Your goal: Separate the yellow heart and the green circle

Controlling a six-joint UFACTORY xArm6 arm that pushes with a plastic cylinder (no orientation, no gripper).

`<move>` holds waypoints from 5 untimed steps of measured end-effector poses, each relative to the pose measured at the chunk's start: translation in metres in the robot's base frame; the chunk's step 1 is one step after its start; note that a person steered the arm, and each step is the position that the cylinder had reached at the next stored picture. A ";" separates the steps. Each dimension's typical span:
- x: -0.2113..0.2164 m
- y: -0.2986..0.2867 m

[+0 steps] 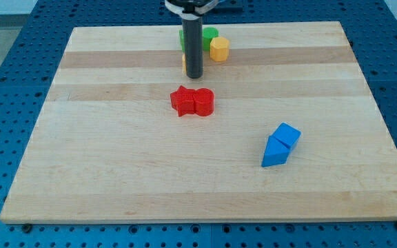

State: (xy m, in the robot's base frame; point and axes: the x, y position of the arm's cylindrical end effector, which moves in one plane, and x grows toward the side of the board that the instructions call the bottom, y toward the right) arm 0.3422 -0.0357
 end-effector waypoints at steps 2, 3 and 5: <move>0.000 -0.013; -0.008 -0.007; -0.035 -0.005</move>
